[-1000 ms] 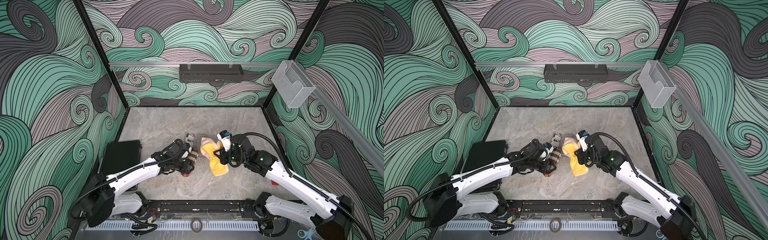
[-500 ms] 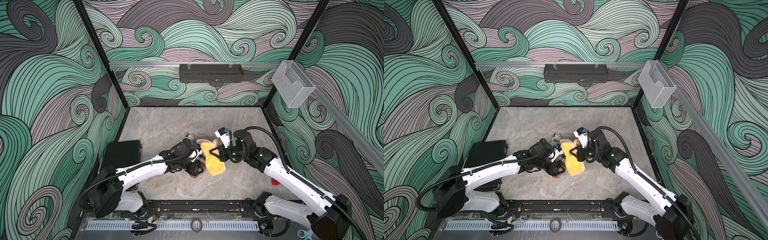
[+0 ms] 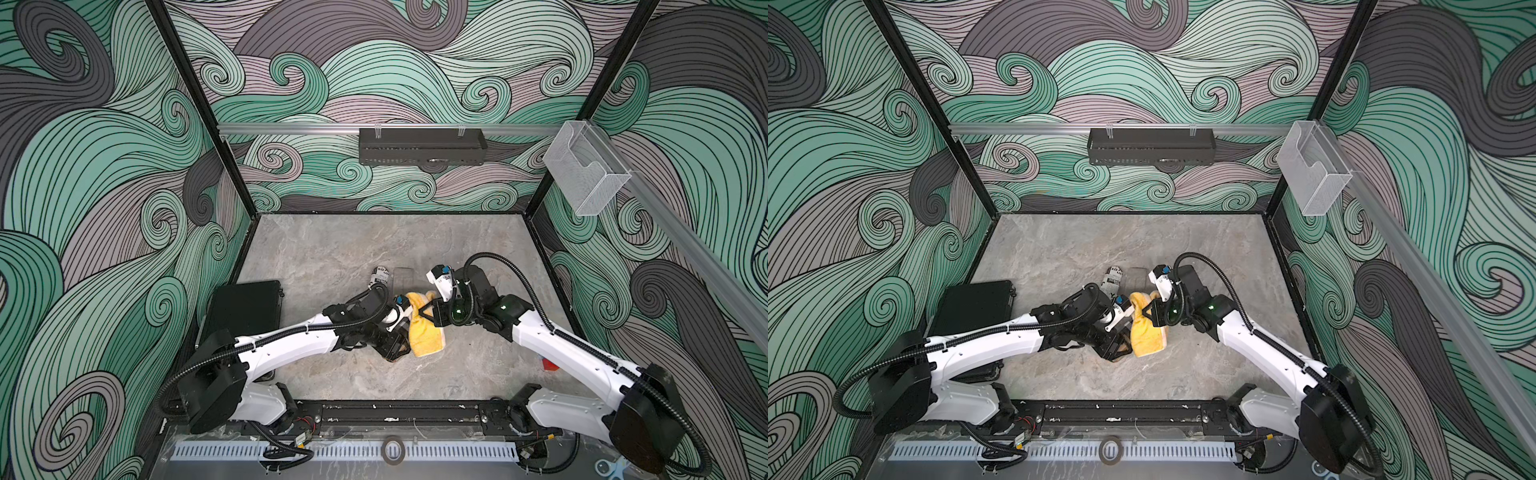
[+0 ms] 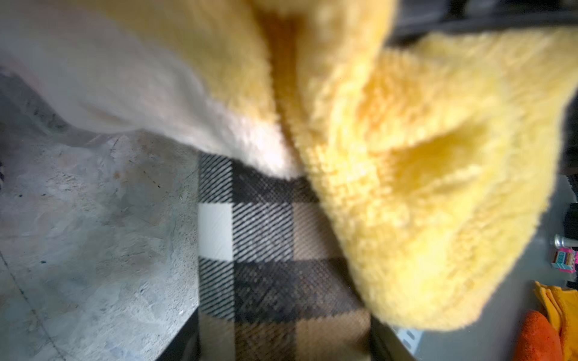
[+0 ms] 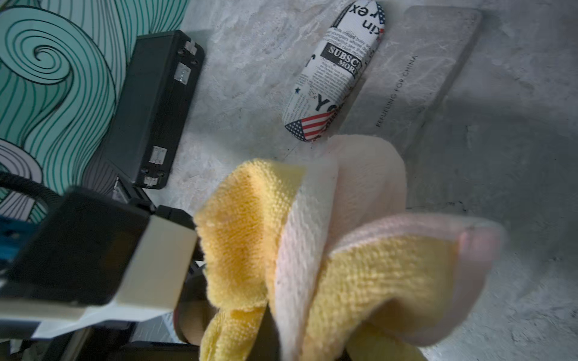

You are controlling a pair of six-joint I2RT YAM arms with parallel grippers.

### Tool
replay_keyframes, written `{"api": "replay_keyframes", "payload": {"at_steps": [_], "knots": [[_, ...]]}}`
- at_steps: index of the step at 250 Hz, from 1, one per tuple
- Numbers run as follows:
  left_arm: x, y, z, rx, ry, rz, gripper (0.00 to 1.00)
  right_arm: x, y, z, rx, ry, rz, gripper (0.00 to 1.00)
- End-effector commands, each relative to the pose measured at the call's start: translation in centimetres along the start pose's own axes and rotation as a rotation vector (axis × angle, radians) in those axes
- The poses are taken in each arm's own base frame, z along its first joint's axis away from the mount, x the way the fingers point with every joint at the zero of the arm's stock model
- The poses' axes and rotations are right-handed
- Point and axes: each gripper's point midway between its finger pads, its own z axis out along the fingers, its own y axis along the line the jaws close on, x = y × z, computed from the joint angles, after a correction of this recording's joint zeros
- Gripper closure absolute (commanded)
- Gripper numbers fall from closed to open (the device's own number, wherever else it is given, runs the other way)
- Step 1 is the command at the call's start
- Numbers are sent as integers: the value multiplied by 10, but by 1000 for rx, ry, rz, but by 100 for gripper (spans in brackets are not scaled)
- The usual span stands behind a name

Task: Wipe the eyeglass case
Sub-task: Wipe the dirt from the eyeglass case.

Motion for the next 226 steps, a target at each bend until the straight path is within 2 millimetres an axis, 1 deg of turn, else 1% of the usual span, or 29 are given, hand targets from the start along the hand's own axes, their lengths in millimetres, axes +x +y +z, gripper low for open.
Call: {"api": "replay_keyframes", "payload": {"at_steps": [1, 27, 39, 41, 46, 77, 89, 100, 111, 121, 126, 128, 142, 154, 162, 174, 183, 191, 202, 209, 226], "knots": [[-41, -24, -16, 48, -122, 85, 46, 15, -16, -1, 80, 47, -16, 100], [-42, -27, -13, 48, -115, 93, 46, 5, 13, -5, -62, 8, -53, 100], [-44, -28, -12, 39, -117, 98, 46, 6, 25, -4, -122, 20, -56, 100], [-44, -28, -12, 39, -118, 99, 46, 3, 28, -4, -137, 10, -62, 100], [-45, -29, -12, 37, -121, 103, 46, 3, 33, -2, -162, 17, -66, 100], [-50, -36, -14, 35, -143, 119, 46, 13, 50, 10, -242, 81, -67, 100], [-50, -36, -15, 28, -147, 124, 46, 16, 51, 14, -257, 82, -56, 100], [-49, -35, -15, 19, -146, 126, 47, 18, 46, 16, -237, 80, -45, 100], [-49, -34, -16, 10, -147, 126, 47, 20, 34, 16, -171, 80, -41, 100], [-47, -34, -16, 7, -145, 127, 47, 25, 18, 16, -93, 89, -30, 100], [-47, -34, -15, 6, -143, 126, 47, 23, 11, 16, -55, 77, -29, 100], [-46, -34, -15, 5, -141, 125, 47, 25, 7, 15, -33, 87, -22, 100], [-44, -33, -14, -2, -133, 127, 47, 28, -18, 11, 95, 96, -6, 100], [-42, -33, -12, -6, -125, 131, 47, 30, -33, 7, 183, 110, -9, 100], [-41, -33, -11, -10, -119, 132, 47, 29, -41, 4, 232, 114, -11, 100], [-39, -33, -10, -17, -110, 136, 47, 26, -43, 1, 248, 106, -17, 100], [-37, -32, -8, -24, -104, 139, 47, 22, -37, 1, 225, 97, -21, 100], [-37, -31, -8, -29, -101, 140, 47, 19, -27, 2, 173, 88, -26, 100], [-35, -31, -6, -33, -96, 142, 47, 13, -9, 4, 74, 72, -32, 100], [-34, -31, -5, -35, -93, 143, 47, 10, 7, 5, -12, 67, -40, 100], [-34, -30, -4, -41, -91, 143, 47, 12, 36, 6, -169, 84, -62, 100]]}}
